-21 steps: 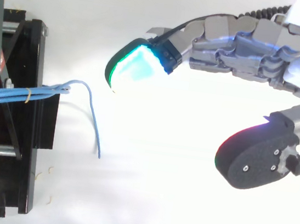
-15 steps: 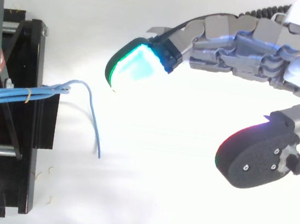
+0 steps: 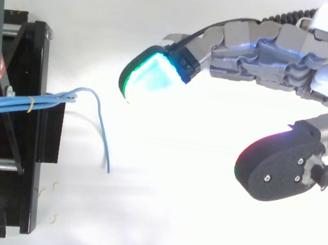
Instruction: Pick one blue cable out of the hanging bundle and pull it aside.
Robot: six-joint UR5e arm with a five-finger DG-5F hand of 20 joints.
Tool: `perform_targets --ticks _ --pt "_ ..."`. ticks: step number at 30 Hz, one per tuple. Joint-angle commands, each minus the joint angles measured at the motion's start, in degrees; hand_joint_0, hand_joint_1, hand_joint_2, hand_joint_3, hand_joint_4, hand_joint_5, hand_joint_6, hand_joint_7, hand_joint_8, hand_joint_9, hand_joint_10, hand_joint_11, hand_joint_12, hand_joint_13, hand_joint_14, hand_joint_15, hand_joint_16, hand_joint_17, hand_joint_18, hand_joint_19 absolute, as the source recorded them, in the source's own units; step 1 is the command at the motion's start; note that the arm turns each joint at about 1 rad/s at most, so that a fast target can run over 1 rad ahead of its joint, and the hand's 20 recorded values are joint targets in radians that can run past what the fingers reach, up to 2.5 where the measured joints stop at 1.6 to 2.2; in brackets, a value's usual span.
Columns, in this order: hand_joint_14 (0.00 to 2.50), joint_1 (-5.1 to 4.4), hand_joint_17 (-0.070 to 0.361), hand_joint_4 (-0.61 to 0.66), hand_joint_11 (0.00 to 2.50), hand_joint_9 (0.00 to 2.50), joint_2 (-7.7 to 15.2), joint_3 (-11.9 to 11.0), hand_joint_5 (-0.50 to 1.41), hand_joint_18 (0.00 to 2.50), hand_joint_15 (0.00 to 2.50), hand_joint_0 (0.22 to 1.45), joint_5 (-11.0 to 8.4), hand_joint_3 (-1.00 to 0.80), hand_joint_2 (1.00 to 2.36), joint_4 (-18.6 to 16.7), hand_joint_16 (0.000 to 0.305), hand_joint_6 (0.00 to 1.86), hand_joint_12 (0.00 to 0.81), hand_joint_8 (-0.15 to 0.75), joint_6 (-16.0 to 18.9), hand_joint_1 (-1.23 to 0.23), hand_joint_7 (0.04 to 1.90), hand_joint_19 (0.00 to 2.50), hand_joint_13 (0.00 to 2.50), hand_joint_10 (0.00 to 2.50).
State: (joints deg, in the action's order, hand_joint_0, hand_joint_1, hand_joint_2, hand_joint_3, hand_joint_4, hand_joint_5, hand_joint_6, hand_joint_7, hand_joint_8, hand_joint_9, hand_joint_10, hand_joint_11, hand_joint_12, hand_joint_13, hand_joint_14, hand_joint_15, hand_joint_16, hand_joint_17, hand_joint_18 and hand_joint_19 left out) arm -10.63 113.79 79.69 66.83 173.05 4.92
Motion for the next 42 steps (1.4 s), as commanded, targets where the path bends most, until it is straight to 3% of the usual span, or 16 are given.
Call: perform_targets --ticks 1,9,15,24,27,42 --pt "0.00 0.00 0.144 0.14 0.00 0.19 -0.06 -0.06 -0.24 0.00 0.12 0.46 -0.03 -0.49 1.00 0.36 0.064 0.50 0.354 0.201 0.00 -0.65 0.59 0.20 0.00 0.00" --pt "0.00 0.08 0.144 0.15 0.00 0.22 0.03 0.03 -0.23 0.00 0.12 0.46 0.15 -0.49 1.00 1.50 0.064 0.50 0.356 0.210 0.00 -0.64 0.59 0.19 0.00 0.00" --pt "0.00 0.79 0.144 0.15 0.00 0.23 0.03 0.03 -0.23 0.00 0.12 0.46 0.23 -0.49 1.00 0.63 0.064 0.50 0.357 0.211 0.00 -0.64 0.59 0.19 0.00 0.00" --pt "0.00 0.88 0.144 0.16 0.00 0.24 0.12 0.03 -0.23 0.00 0.12 0.46 0.06 -0.49 1.00 -0.08 0.064 0.50 0.358 0.212 0.00 -0.64 0.59 0.20 0.00 0.00" --pt "0.00 1.05 0.144 0.15 0.00 0.24 2.05 0.03 -0.23 0.00 0.12 0.46 0.23 -0.49 1.00 -1.04 0.064 0.50 0.358 0.213 0.18 -0.63 0.59 0.20 0.00 0.00" --pt "0.00 1.40 0.142 0.16 0.00 0.27 2.14 0.03 -0.23 0.00 0.13 0.46 0.41 -0.49 1.00 -1.40 0.063 0.50 0.363 0.216 0.26 -0.63 0.59 0.21 0.00 0.00"
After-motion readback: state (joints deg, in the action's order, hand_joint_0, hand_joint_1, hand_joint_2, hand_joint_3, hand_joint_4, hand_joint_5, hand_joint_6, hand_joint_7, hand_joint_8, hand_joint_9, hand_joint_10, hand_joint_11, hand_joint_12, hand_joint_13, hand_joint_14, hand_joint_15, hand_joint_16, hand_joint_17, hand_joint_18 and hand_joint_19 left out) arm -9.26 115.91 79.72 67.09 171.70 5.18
